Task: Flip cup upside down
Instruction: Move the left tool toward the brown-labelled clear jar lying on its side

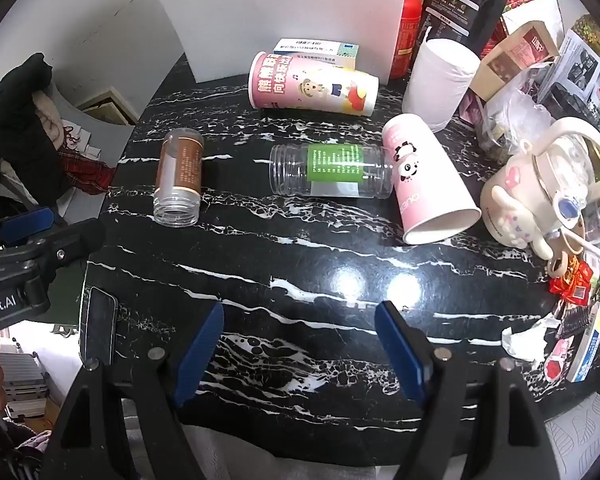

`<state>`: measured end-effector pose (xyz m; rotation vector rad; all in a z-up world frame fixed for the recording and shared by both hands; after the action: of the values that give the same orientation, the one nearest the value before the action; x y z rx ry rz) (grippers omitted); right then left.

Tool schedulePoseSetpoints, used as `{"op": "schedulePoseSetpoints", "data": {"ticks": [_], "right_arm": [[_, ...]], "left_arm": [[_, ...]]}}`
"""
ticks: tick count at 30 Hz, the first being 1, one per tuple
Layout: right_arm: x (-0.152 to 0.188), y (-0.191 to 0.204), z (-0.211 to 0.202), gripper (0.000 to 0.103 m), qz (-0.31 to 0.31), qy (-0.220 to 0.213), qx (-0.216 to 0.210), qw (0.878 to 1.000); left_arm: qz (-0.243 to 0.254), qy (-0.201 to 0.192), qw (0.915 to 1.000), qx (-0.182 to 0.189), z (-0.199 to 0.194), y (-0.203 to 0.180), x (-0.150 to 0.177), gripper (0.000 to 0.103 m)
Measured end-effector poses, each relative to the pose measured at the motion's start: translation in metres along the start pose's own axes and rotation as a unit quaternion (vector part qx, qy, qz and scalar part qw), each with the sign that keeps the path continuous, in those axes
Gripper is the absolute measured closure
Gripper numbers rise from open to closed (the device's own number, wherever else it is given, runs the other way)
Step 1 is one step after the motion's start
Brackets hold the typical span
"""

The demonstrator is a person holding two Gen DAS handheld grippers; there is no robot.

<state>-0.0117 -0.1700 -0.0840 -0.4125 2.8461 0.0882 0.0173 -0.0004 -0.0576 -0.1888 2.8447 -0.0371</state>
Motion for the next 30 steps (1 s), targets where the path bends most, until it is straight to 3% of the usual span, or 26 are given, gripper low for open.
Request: {"op": "schedulePoseSetpoints", "data": {"ticks": [30], "right_arm": [[0.0,0.002,-0.002,0.025,-0.002,0.002,0.002,1.0]], "left_arm": [[-0.006,0.005,0.9998,0.016,-0.001,-0.004,0.003,0.021]]}}
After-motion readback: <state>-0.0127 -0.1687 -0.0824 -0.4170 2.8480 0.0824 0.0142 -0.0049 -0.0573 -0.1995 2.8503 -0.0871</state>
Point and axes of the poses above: each gripper's, at about its wrist camera, not at the fingertips, and z roughly the way its jaws point, y to its left, x to its underside, the point moved 6 cm from there along z, roughly the way its jaws point, and after that the axes turned 6 degrees about -z, right-handed, at the moved point
